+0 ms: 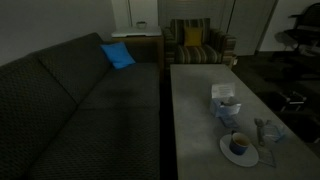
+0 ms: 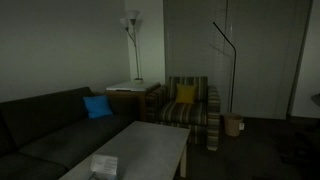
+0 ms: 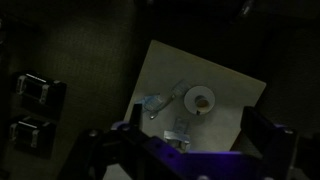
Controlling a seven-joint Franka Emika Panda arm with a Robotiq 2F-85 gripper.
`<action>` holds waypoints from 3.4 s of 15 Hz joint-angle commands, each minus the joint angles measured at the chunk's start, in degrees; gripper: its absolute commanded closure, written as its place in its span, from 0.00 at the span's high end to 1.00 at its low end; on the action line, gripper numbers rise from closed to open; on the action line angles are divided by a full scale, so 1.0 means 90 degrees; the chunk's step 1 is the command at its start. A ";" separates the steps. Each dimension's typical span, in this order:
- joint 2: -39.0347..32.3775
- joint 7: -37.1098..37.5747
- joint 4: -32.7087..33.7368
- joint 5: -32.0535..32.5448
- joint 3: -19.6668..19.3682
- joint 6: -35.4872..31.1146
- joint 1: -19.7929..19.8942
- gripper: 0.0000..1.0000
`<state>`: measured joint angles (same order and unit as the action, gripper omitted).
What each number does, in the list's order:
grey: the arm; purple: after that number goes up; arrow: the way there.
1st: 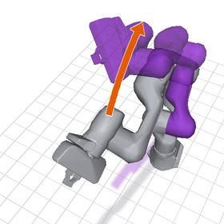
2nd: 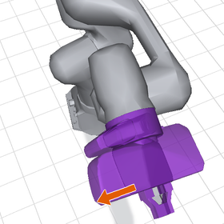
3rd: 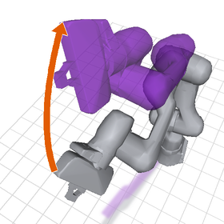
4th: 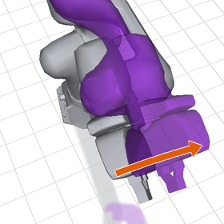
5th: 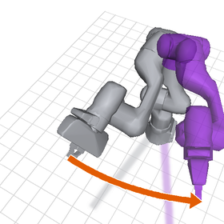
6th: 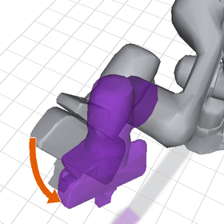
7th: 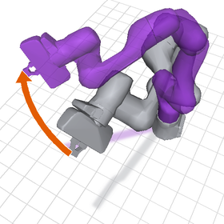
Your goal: Move mug from the white plate to the table
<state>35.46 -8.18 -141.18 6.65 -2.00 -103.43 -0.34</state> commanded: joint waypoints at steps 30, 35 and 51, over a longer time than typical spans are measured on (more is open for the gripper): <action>-0.1709 0.0249 0.0165 0.0253 0.0312 -0.1013 -0.0057 1.00; -0.2361 0.0281 0.0335 0.0324 0.0392 -0.1100 -0.0085 1.00; -0.3947 0.0100 0.1053 0.0430 0.0486 -0.0840 -0.0281 1.00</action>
<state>2.07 -6.65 -134.01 9.28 2.08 -113.06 -2.90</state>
